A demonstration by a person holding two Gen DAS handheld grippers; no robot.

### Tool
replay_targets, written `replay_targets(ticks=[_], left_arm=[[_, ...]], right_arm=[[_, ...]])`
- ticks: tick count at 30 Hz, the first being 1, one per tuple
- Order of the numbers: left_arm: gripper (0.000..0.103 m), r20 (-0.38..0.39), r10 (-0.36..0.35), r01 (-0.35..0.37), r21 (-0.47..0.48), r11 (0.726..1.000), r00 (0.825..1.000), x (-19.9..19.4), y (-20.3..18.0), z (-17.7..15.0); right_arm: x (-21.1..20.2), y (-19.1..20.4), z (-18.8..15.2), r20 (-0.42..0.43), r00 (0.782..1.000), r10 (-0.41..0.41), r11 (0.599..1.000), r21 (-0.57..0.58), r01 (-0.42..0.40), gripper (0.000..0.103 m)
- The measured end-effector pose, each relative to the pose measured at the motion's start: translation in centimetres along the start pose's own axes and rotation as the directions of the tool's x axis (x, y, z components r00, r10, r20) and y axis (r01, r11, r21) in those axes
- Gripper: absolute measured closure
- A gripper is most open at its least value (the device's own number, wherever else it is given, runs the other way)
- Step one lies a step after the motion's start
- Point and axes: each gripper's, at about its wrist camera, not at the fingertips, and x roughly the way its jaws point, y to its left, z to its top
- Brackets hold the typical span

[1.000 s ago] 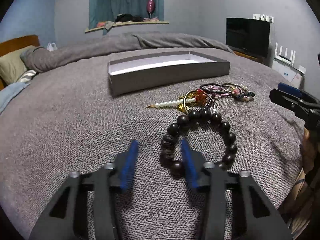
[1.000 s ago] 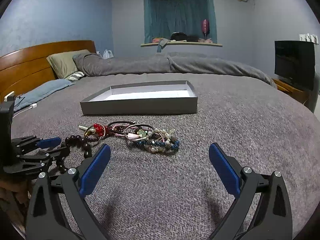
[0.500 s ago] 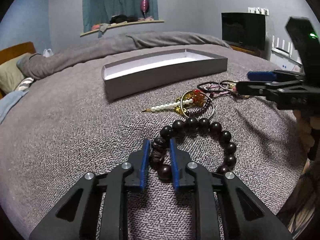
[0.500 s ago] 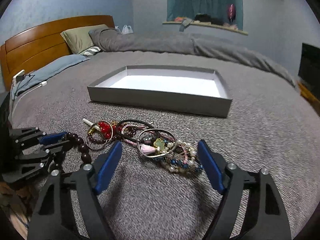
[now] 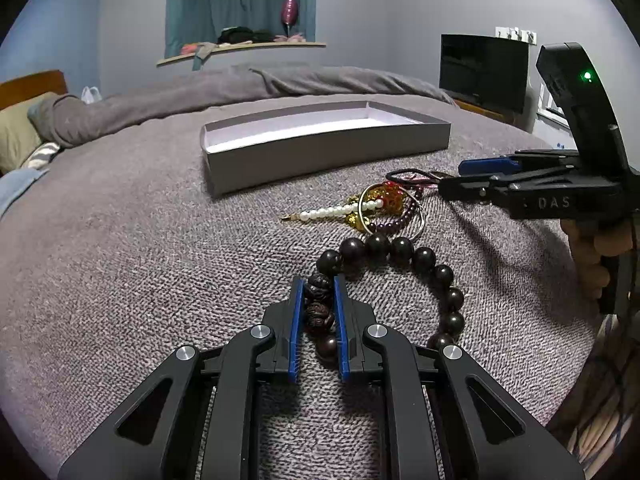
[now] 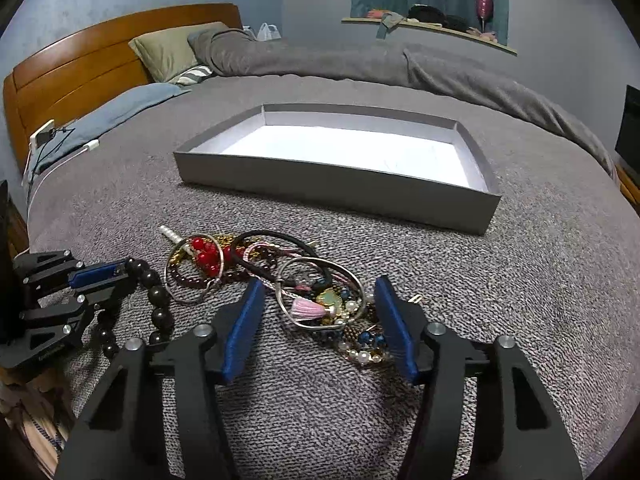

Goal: Organize jewelry
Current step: 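Grasp the dark bead bracelet with the left tool while the right tool grasps the silver bangle, then carry both bracelets into the grey box and open both tools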

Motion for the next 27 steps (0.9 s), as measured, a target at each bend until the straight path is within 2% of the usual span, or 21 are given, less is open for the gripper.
replay_targets(ticks=[2,3,14,19,22,27], left_arm=[[0.088,0.001,-0.001,0.001,0.003,1.0,1.0,0.0,0.0,0.0],[0.088,0.002,-0.002,0.002,0.004,1.0,1.0,0.0,-0.1,0.0],[0.088,0.016,-0.004,0.004,0.004,1.0,1.0,-0.4,-0.2,-0.3],[0.088,0.013,-0.01,0.01,0.005,1.0,1.0,-0.4,-0.1,-0.3],[0.088,0.009,-0.007,0.007,0.006,1.0,1.0,-0.3,-0.1,-0.2],[0.088,0.001,0.008,-0.008,0.026,1.0,1.0,0.0,-0.6,-0.1]], right_arm=[[-0.1,-0.3,-0.1,0.007,1.0,0.009,1.0,0.014,-0.009,0.052],[-0.2,-0.4,-0.1,0.009,1.0,0.01,1.0,0.016,-0.01,0.057],[-2.7,-1.2,-1.8,0.071,0.997,0.026,0.997,0.067,-0.031,0.058],[-2.8,-1.6,-2.7,0.051,0.999,0.017,0.997,0.077,-0.021,0.058],[-2.7,-1.7,-2.7,0.046,0.999,0.011,0.996,0.083,-0.015,0.054],[-1.8,-1.8,-2.4,0.022,1.0,0.013,0.997,0.081,-0.015,0.055]])
